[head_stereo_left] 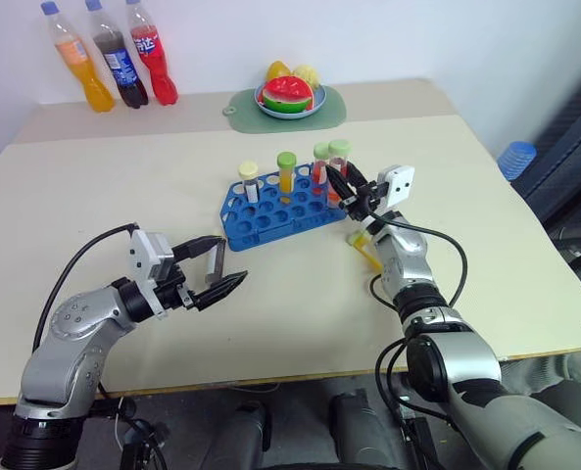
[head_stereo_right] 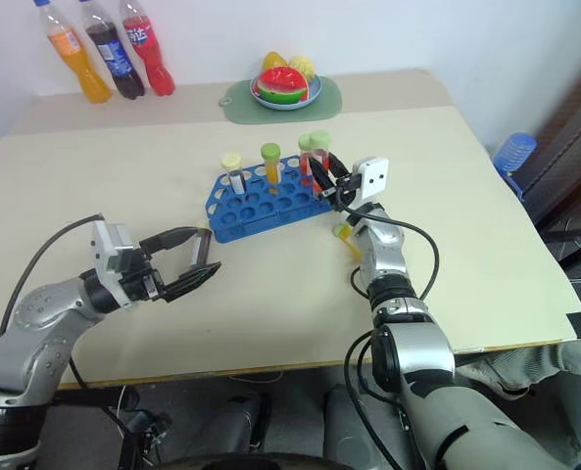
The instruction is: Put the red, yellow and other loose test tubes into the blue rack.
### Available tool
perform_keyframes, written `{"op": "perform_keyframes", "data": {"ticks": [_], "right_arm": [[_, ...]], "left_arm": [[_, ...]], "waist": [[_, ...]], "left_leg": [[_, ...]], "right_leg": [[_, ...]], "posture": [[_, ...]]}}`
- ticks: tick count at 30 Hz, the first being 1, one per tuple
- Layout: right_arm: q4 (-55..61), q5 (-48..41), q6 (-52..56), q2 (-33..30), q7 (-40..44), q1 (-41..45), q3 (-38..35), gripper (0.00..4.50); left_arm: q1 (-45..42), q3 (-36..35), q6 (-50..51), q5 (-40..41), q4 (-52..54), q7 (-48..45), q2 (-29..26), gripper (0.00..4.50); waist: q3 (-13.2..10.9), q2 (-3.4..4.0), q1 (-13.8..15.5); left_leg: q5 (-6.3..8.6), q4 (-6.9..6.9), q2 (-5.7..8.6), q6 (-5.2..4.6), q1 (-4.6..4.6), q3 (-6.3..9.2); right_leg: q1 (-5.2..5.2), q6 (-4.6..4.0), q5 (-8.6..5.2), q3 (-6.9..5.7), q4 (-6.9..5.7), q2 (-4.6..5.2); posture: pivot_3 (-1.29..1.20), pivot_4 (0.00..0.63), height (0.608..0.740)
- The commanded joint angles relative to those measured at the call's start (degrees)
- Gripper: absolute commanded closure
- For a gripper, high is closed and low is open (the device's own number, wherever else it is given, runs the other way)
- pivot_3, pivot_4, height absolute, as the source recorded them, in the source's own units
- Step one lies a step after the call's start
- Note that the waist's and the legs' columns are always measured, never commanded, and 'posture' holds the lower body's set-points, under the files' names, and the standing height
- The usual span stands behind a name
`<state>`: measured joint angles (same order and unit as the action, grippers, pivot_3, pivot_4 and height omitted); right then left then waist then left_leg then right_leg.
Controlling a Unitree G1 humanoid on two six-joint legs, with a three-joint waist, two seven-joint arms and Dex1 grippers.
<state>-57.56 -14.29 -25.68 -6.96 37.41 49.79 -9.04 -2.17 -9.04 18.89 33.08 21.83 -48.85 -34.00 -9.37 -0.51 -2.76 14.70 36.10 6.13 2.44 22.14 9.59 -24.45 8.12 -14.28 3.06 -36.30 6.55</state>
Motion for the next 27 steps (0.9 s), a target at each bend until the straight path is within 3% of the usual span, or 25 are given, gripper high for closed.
{"op": "perform_keyframes", "data": {"ticks": [1,10,17,23,27], "right_arm": [[-3.3,2.0,0.4,0.5,-1.3,0.2,0.7,3.74],[-5.0,2.8,-0.1,0.0,-1.8,0.9,0.0,3.74],[-1.9,5.4,-3.0,-1.8,-3.5,0.5,1.2,0.34],[15.2,6.8,1.8,-5.2,-0.3,-5.7,4.9,0.34],[39.1,7.2,15.1,-10.6,-0.1,-15.5,7.3,0.34]], "left_arm": [[-0.3,-1.1,1.4,1.2,3.5,1.6,-0.6,0.25],[-1.2,-0.6,2.0,1.2,3.5,1.8,-0.3,0.25],[-2.2,0.2,0.8,0.7,1.1,0.4,0.2,0.25],[-4.5,1.6,-0.9,-0.4,-2.6,-1.6,0.9,0.25],[-6.3,2.7,-2.4,-0.9,-5.6,-3.5,1.4,0.25]], "waist": [[0.0,0.01,0.0],[0.0,0.01,0.1],[0.0,0.04,0.1],[0.0,0.04,0.2],[0.0,0.04,0.4]], "left_leg": [[0.0,0.0,0.0,0.0,0.0,0.0],[0.0,0.0,0.0,0.01,-0.02,-0.02],[-0.01,-0.02,0.01,0.02,-0.01,-0.02],[-0.01,0.0,0.02,0.02,0.01,-0.01],[0.0,-0.01,0.02,0.01,0.04,0.02]], "right_leg": [[0.0,0.0,0.0,0.0,0.0,0.0],[0.03,0.0,0.0,0.0,0.0,0.0],[0.02,0.0,0.0,0.01,0.01,0.0],[0.02,0.0,0.0,0.0,0.03,0.0],[0.0,0.0,0.0,-0.01,0.03,0.0]], "posture": [[0.0,0.15,0.74],[0.0,0.15,0.74],[0.0,0.15,0.74],[0.0,0.15,0.74],[0.0,0.15,0.74]]}}
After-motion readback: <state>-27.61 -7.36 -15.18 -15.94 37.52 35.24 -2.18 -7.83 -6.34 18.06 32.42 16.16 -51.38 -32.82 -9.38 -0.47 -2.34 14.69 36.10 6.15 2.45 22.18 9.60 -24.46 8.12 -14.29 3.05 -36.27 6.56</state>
